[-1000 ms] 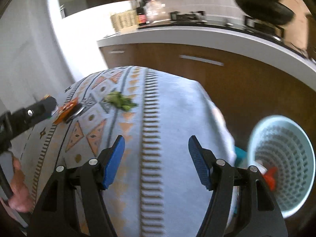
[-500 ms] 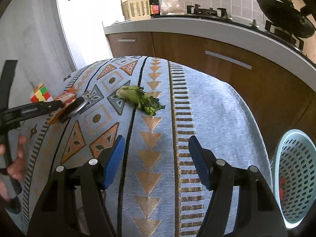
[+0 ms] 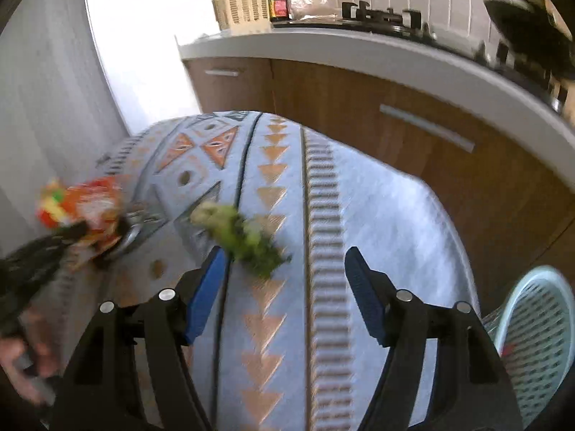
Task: Collect trash
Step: 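Grasp the orange panda snack bag with the left tool while the right grasps the green leaf, then carry the snack bag and green leaf over the blue basket and open both tools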
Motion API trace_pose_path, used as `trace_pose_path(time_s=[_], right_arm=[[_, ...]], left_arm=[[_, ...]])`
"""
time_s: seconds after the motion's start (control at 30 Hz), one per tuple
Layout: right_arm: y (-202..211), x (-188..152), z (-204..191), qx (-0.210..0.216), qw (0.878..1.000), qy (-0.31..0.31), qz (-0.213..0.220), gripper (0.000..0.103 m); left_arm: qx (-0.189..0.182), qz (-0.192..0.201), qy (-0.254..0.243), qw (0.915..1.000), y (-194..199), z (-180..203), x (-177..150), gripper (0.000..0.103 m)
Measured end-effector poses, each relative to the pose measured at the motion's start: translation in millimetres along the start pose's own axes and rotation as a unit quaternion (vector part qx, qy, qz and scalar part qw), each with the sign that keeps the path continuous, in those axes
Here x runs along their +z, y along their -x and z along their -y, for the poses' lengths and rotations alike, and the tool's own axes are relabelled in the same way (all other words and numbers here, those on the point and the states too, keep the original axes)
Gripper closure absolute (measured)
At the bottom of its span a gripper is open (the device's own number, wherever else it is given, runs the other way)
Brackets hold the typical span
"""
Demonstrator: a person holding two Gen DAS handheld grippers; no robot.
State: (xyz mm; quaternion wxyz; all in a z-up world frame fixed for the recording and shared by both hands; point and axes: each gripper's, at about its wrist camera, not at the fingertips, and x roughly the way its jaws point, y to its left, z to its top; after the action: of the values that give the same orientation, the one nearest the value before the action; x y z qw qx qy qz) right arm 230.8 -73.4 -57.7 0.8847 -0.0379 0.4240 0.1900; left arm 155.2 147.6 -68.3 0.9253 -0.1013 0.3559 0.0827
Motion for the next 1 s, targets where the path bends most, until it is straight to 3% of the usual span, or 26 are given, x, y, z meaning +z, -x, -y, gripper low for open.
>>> trace_pose_path(time_s=[0.27,0.37,0.4,0.5,0.67,0.87,1.0], right_arm=[[-42,4,-26,0.004,0.999,0.04,-0.034,0.035],[-37,1,-28,-0.004,0.999,0.043,-0.021,0.045],[-39,1,-26,-0.009,0.999,0.038,-0.025,0.056],[-36,-1,-25,-0.004,0.999,0.031,-0.015,0.074],[-26,-4,-25,-0.009,0.999,0.033,0.01,0.083],[13,-20,-7,0.003,1.0,-0.003,0.03,0.087],[58,-28,31,0.027,0.995,-0.087,0.036,0.087]], left_arm=[[-0.016,0.021,0.013,0.9996,11,-3,-1,0.099],[-0.02,0.023,0.014,0.9994,10,-4,2,0.099],[-0.021,0.023,0.015,0.9994,9,-4,1,0.099],[-0.024,0.025,0.016,0.9993,11,-5,1,0.099],[-0.028,0.04,0.01,0.9987,16,-4,2,0.099],[-0.081,0.092,-0.006,0.9925,56,12,8,0.1],[-0.136,0.112,-0.008,0.9843,89,34,14,0.1]])
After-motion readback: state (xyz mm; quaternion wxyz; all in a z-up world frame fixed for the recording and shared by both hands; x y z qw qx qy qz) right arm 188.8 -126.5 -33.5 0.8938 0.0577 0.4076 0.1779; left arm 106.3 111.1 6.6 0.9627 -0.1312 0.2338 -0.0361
